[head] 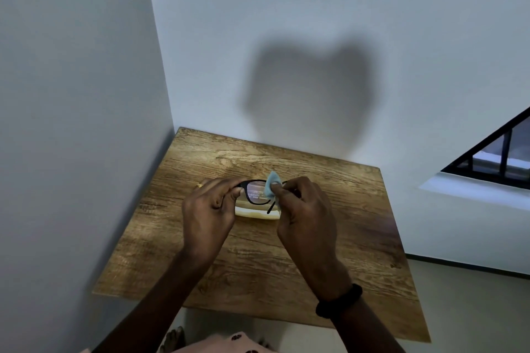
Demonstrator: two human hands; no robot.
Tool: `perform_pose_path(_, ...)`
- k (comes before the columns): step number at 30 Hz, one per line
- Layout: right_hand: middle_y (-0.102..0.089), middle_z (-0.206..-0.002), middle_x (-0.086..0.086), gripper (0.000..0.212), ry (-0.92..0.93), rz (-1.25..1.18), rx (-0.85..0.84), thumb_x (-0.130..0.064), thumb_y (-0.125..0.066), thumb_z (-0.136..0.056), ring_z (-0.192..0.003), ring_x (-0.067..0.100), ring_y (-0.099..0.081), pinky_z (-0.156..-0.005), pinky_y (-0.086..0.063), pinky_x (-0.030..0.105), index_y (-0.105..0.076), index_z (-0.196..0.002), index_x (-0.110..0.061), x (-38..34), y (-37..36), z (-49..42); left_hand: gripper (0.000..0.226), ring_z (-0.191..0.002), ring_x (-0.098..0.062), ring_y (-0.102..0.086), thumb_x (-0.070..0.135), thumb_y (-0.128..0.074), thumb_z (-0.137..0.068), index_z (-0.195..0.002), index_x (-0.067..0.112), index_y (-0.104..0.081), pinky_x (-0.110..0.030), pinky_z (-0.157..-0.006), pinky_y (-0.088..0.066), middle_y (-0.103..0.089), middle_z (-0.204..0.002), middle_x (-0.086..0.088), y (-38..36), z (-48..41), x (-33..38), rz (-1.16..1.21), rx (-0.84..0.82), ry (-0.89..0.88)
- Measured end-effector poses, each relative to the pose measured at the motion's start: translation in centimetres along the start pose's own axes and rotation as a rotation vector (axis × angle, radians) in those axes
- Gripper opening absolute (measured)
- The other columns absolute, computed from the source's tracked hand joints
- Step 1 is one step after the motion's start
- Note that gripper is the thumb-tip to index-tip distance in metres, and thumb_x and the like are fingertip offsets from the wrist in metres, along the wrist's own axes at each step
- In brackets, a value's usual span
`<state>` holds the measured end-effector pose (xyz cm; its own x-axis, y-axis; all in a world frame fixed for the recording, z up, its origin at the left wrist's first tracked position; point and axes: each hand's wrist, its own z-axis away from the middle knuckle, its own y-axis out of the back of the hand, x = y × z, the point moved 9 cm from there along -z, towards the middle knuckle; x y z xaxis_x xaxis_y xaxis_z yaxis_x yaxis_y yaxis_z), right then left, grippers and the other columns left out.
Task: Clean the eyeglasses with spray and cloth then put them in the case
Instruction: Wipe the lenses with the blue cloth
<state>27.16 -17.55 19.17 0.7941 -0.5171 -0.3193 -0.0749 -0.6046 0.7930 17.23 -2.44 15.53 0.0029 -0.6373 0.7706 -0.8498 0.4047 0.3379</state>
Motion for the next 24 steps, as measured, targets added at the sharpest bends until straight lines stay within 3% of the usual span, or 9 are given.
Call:
perform_pose_path(5,-0.065,-0.102,0.003,0.044,0.069,-0.007,-0.049,0.006,-0.073,-0.076,-0.092,0.021,-0.061,-0.067,-0.051,0.036,-0.075,-0.115,-0.014,-0.6,-0.5,1.1,0.022,-0.093,-0.004,-0.072,0.023,-0.067,-0.092,-0.108,0.015,-0.08,-0.034,-0.077,-0.06,-0.077,-0.102,0.009,0.4,-0.2,-0.5,0.048,0.026,0.035)
perform_pose_path(12,-0.066,-0.103,0.008,0.039,0.156,0.006,-0.052,0.001,-0.069,-0.077,-0.092,0.025,-0.062,-0.071,-0.052,0.038,-0.075,-0.112,-0.013,-2.9,-0.6,1.0,0.022,-0.092,-0.008,-0.073,0.012,-0.069,-0.09,-0.11,0.016,-0.079,-0.04,-0.073,-0.061,-0.075,-0.102,0.011,-0.3,0.1,0.0,0.058,-0.01,0.029)
perform_pose_path(17,-0.065,-0.102,0.006,0.042,0.115,0.004,-0.019,0.001,-0.07,-0.077,-0.09,0.024,-0.062,-0.072,-0.051,0.038,-0.074,-0.116,-0.015,-2.6,-0.2,-0.4,0.021,-0.09,-0.012,-0.074,0.007,-0.071,-0.089,-0.108,0.011,-0.08,-0.043,-0.075,-0.061,-0.077,-0.101,0.007,-0.5,0.1,0.5,0.031,-0.01,-0.021)
perform_pose_path(20,-0.064,-0.099,0.003,0.038,0.056,0.012,-0.004,-0.008,-0.057,-0.083,-0.089,0.022,-0.059,-0.07,-0.051,0.037,-0.074,-0.117,-0.016,-1.8,0.1,-0.6,0.023,-0.093,-0.009,-0.073,0.003,-0.074,-0.09,-0.11,0.012,-0.08,-0.044,-0.08,-0.061,-0.078,-0.103,0.005,-0.4,0.2,0.3,0.041,-0.005,-0.013)
perform_pose_path(24,-0.065,-0.1,0.004,0.04,0.004,0.03,-0.017,-0.007,-0.059,-0.079,-0.089,0.022,-0.06,-0.066,-0.053,0.038,-0.075,-0.115,-0.014,-0.9,-0.1,0.3,0.021,-0.095,-0.008,-0.073,0.017,-0.07,-0.091,-0.109,0.014,-0.08,-0.042,-0.081,-0.061,-0.078,-0.103,0.006,0.2,0.3,0.2,0.062,0.016,-0.007)
